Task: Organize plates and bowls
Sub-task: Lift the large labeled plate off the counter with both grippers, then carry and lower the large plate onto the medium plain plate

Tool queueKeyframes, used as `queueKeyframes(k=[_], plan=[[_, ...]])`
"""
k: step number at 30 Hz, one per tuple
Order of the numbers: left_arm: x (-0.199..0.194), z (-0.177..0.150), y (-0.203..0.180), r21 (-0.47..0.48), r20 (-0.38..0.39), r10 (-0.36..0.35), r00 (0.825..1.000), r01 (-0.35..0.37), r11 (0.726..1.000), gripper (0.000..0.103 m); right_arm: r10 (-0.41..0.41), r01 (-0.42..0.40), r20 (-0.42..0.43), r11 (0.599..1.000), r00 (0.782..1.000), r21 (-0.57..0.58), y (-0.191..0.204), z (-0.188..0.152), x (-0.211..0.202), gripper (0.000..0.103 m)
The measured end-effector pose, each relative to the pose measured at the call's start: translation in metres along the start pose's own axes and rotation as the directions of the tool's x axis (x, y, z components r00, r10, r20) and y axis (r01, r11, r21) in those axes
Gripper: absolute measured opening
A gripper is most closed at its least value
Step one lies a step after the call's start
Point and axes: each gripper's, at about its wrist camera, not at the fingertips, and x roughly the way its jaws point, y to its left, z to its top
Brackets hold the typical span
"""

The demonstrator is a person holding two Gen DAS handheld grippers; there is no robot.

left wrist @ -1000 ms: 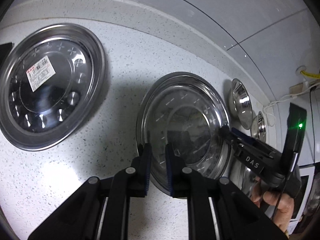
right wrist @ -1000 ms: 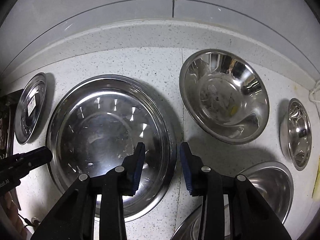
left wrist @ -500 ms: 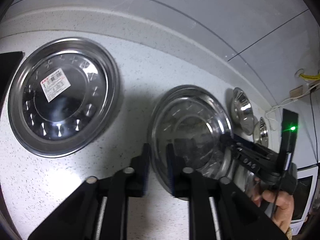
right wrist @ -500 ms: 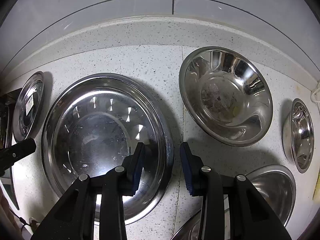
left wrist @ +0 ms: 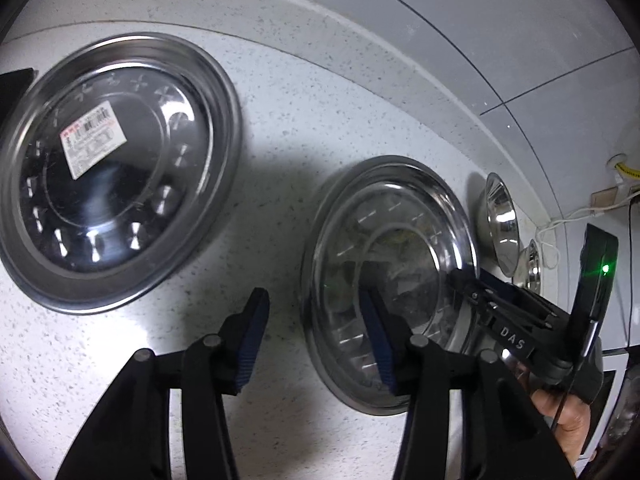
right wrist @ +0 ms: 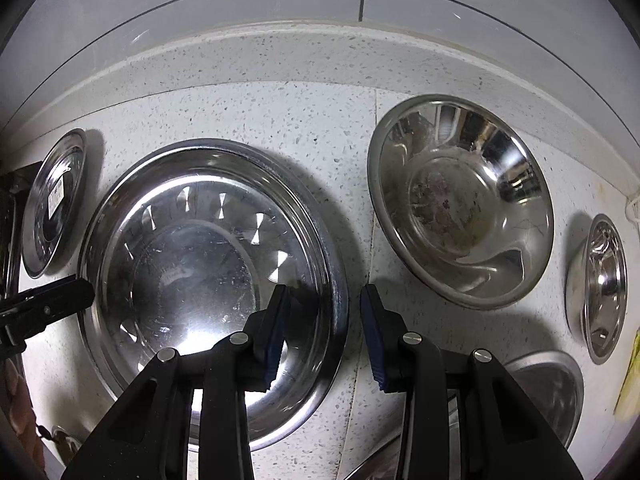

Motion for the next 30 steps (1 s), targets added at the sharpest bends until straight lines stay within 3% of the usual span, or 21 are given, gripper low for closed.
queueKeyframes(k=[2, 5, 11, 18, 24, 30], plan=[[0.005, 0.000, -0.003, 0.015, -0.026, -0.010, 1.000, 0.010, 1.000, 0.020, 0.000, 0.000, 0.002, 1.000, 1.000, -0.022, 0.003, 0.002, 0.000, 0.020], [0.006, -0.004, -0.002, 0.024, -0.011, 0.025, 1.000, -0.025, 0.999, 0.007, -0.062, 0.063, 0.015, 0.997, 0.998, -0.055, 0.010, 0.004, -0.001, 0.016], [-0.016, -0.012, -0.001, 0.020, 0.031, 0.017, 0.999, -0.018, 1.000, 0.007, -0.062, 0.065, 0.070, 0.997, 0.996, -0.046, 0.016, -0.002, -0.018, 0.011], [-0.090, -0.038, 0.000, 0.033, 0.106, -0.035, 0.994, 0.032, 0.999, 0.007, -0.003, 0.006, 0.195, 1.000, 0.981, -0.016, 0.026, -0.026, -0.085, 0.010], [-0.162, -0.086, 0.006, 0.063, 0.146, -0.049, 0.988, 0.040, 0.997, 0.007, 0.058, -0.058, 0.278, 0.998, 0.959, -0.007, 0.051, -0.074, -0.157, 0.010], [-0.210, -0.151, 0.028, 0.092, 0.115, -0.058, 0.992, 0.047, 0.995, 0.007, 0.101, -0.100, 0.265, 0.995, 0.959, -0.017, 0.087, -0.138, -0.194, 0.010]])
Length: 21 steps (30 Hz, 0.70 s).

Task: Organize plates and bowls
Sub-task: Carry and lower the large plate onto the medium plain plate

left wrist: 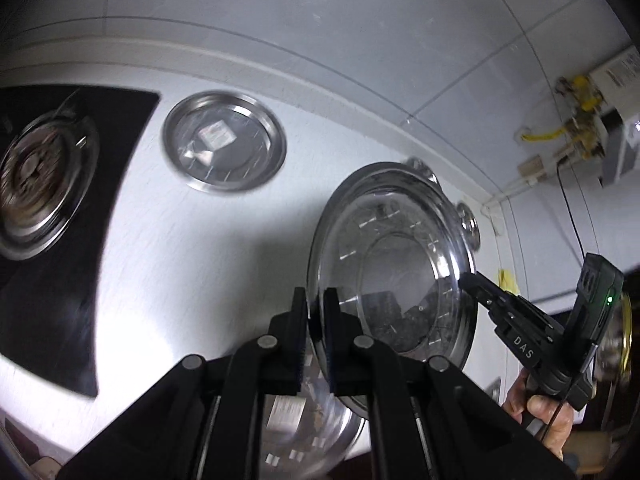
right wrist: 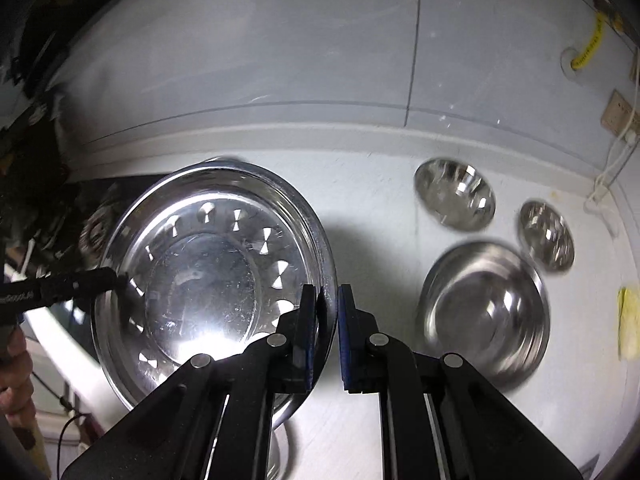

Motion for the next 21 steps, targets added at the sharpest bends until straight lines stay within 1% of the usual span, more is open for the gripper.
queueKeyframes(k=[2, 3, 5, 8, 11, 15, 17, 19, 21], plan=[[-0.013, -0.025, 0.010, 0.015, -0.018, -0.005, 1.000, 0.005, 1.000, 0.007, 0.020, -0.020, -0.012, 1.000, 1.000, 0.008, 0.011, -0.023, -0.012, 0.010], [-0.018, -0.032, 0.014, 0.022, -0.028, -0.005, 1.000, 0.006, 1.000, 0.007, 0.034, -0.034, -0.020, 0.999, 0.999, 0.012, 0.018, -0.038, -0.017, 0.010], [-0.021, -0.058, 0.026, 0.030, -0.057, -0.001, 0.998, 0.003, 1.000, 0.007, 0.050, -0.050, -0.038, 0.999, 0.998, 0.016, 0.026, -0.061, -0.021, 0.010], [-0.018, -0.092, 0.045, 0.033, -0.095, -0.010, 0.995, 0.013, 0.999, 0.007, 0.063, -0.061, -0.064, 0.998, 0.996, 0.029, 0.035, -0.093, -0.020, 0.009], [-0.006, -0.115, 0.063, 0.018, -0.129, -0.034, 0.991, 0.036, 0.999, 0.007, 0.080, -0.075, -0.083, 0.995, 0.993, 0.063, 0.036, -0.126, -0.014, 0.009], [0.012, -0.133, 0.076, 0.014, -0.147, -0.015, 0.989, 0.017, 1.000, 0.007, 0.113, -0.099, -0.107, 0.987, 0.988, 0.130, 0.030, -0.151, -0.002, 0.009], [0.021, -0.137, 0.080, 0.010, -0.156, -0.012, 0.988, 0.014, 1.000, 0.007, 0.108, -0.093, -0.112, 0.987, 0.988, 0.133, 0.030, -0.156, 0.004, 0.009], [0.026, -0.138, 0.080, 0.014, -0.142, 0.006, 0.990, -0.004, 1.000, 0.007, 0.104, -0.087, -0.117, 0.986, 0.988, 0.140, 0.029, -0.161, 0.010, 0.009], [0.033, -0.137, 0.081, 0.020, -0.133, 0.022, 0.991, -0.019, 1.000, 0.007, 0.120, -0.099, -0.124, 0.982, 0.985, 0.160, 0.028, -0.165, 0.016, 0.009]])
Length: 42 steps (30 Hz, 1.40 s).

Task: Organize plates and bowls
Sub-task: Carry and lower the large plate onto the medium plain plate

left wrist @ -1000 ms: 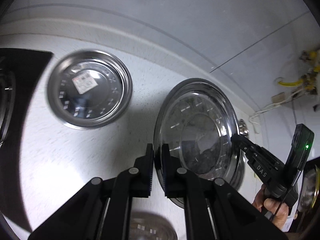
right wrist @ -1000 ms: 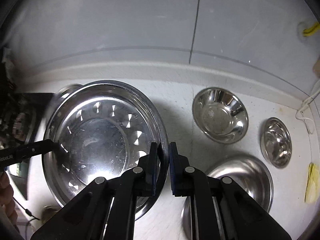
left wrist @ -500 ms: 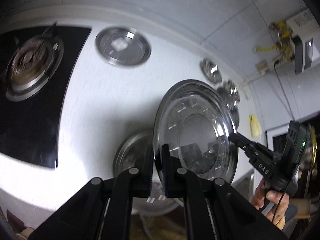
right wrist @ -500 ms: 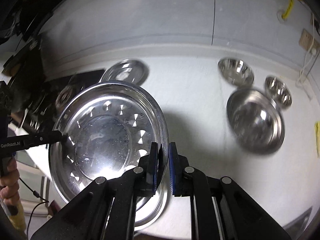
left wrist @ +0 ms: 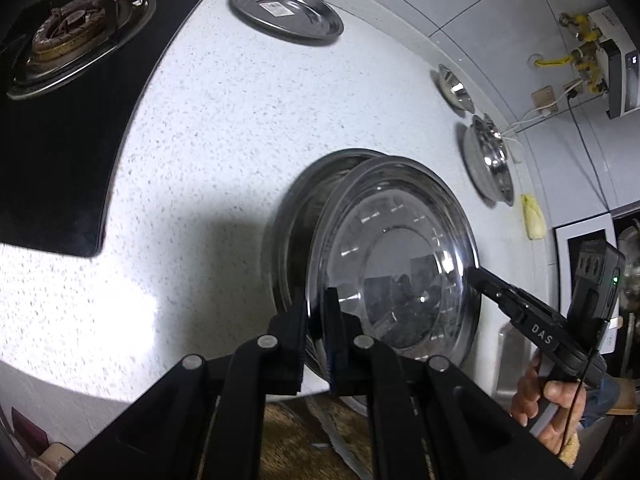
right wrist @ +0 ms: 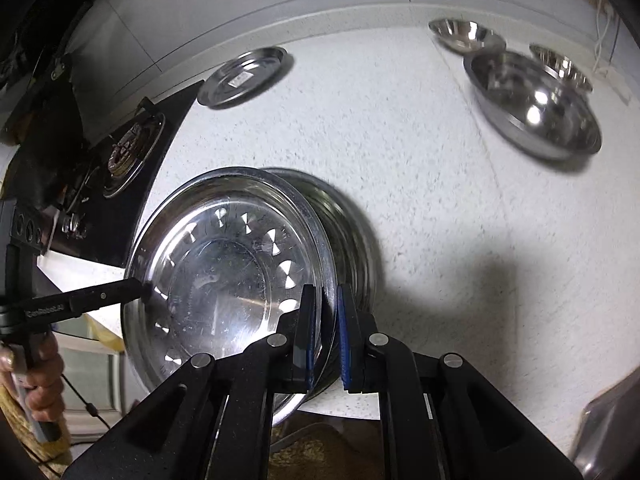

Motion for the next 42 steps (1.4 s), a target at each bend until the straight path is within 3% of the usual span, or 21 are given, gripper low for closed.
queueKeyframes(k=[14, 26, 36, 39, 42], plan=[[0.025, 0.004, 0.002, -0.034, 0.004, 0.058, 0.998, -0.058, 0.998, 0.007, -0.013, 0.013, -0.014, 1.000, 1.000, 0.025, -0.009, -0.001, 0.022, 0.009], [0.028, 0.007, 0.004, -0.078, 0.020, 0.056, 0.998, -0.054, 0.995, 0.007, -0.013, 0.013, -0.006, 1.000, 1.000, -0.018, -0.007, 0.007, 0.027, 0.009], [0.020, 0.006, -0.002, -0.044, 0.058, 0.095, 0.994, -0.093, 0.995, 0.009, -0.004, 0.003, -0.022, 0.999, 1.000, -0.051, -0.005, 0.010, 0.032, 0.009], [0.014, 0.008, -0.006, -0.011, 0.096, 0.131, 0.987, -0.131, 0.991, 0.020, 0.011, -0.012, -0.019, 0.999, 1.000, -0.047, -0.007, 0.011, 0.033, 0.010], [0.009, 0.010, -0.007, -0.006, 0.104, 0.116, 0.988, -0.116, 0.993, 0.021, 0.018, -0.019, -0.014, 0.999, 1.000, -0.051, -0.008, 0.012, 0.032, 0.010]])
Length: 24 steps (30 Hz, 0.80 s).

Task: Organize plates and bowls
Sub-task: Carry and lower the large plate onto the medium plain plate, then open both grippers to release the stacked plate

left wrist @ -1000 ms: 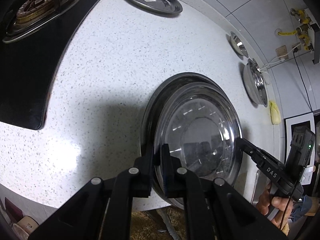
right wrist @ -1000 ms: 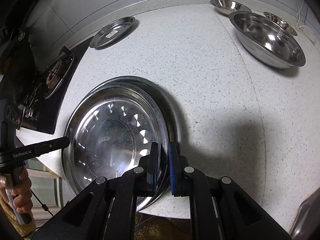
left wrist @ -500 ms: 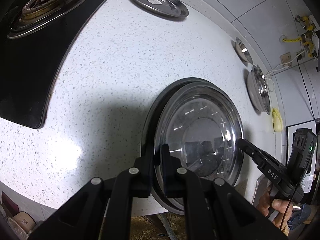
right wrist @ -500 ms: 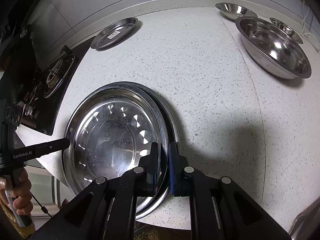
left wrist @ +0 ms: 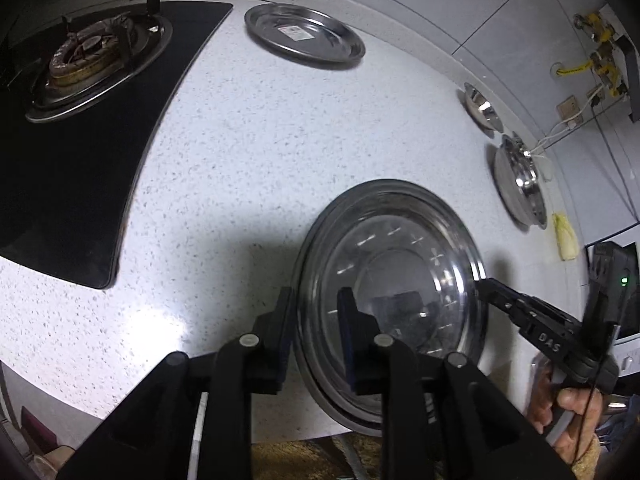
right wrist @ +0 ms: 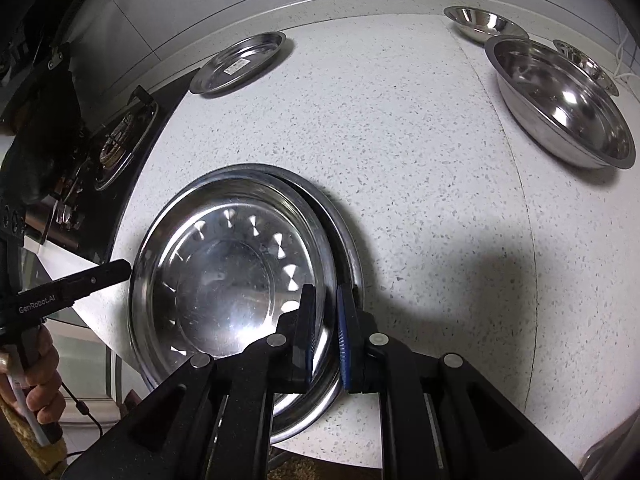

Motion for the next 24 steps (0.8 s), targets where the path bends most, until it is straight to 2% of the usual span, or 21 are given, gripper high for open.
queueKeyframes(k=[3, 5, 7, 9, 10, 12, 14, 16, 18, 24], plan=[[-0.006, 0.002, -0.001, 0.009, 0.017, 0.009, 1.000, -0.009, 1.000, 0.021, 0.008, -0.008, 0.009, 1.000, 1.000, 0.000, -0.002, 0.001, -0.003, 0.010], [-0.010, 0.003, 0.001, 0.005, 0.023, -0.004, 1.000, 0.004, 1.000, 0.027, 0.015, -0.015, 0.014, 1.000, 1.000, 0.008, -0.004, 0.002, -0.007, 0.013], [-0.017, 0.004, 0.002, 0.008, 0.049, -0.015, 0.999, 0.015, 1.000, 0.029, 0.021, -0.021, 0.026, 1.000, 0.999, 0.018, -0.006, 0.002, -0.012, 0.022], [-0.022, 0.007, 0.001, 0.030, 0.060, -0.013, 0.998, 0.011, 1.000, 0.031, 0.024, -0.026, 0.040, 0.999, 0.999, 0.033, -0.009, 0.002, -0.019, 0.040], [-0.023, 0.009, 0.000, 0.041, 0.058, -0.018, 0.998, 0.015, 0.999, 0.034, 0.027, -0.029, 0.047, 0.999, 0.999, 0.038, -0.009, 0.003, -0.021, 0.043], [-0.025, 0.012, 0.003, 0.044, 0.053, -0.070, 0.996, 0.068, 0.997, 0.044, 0.029, -0.031, 0.057, 0.999, 0.998, 0.043, -0.012, 0.004, -0.026, 0.051], [-0.029, 0.015, 0.006, 0.037, 0.078, -0.109, 0.991, 0.106, 0.994, 0.053, 0.033, -0.036, 0.063, 0.998, 0.997, 0.050, -0.015, 0.005, -0.030, 0.059], [-0.031, 0.019, 0.008, 0.038, 0.088, -0.100, 0.991, 0.097, 0.995, 0.059, 0.044, -0.048, 0.069, 0.997, 0.997, 0.061, -0.018, 0.007, -0.033, 0.065], [-0.031, 0.024, 0.009, 0.034, 0.069, -0.109, 0.992, 0.107, 0.994, 0.061, 0.052, -0.058, 0.079, 0.996, 0.996, 0.074, -0.021, 0.010, -0.036, 0.076], [-0.031, 0.050, 0.015, 0.024, 0.024, -0.065, 0.998, 0.064, 0.998, 0.062, 0.094, -0.104, 0.106, 0.990, 0.990, 0.093, -0.023, 0.028, -0.041, 0.083]])
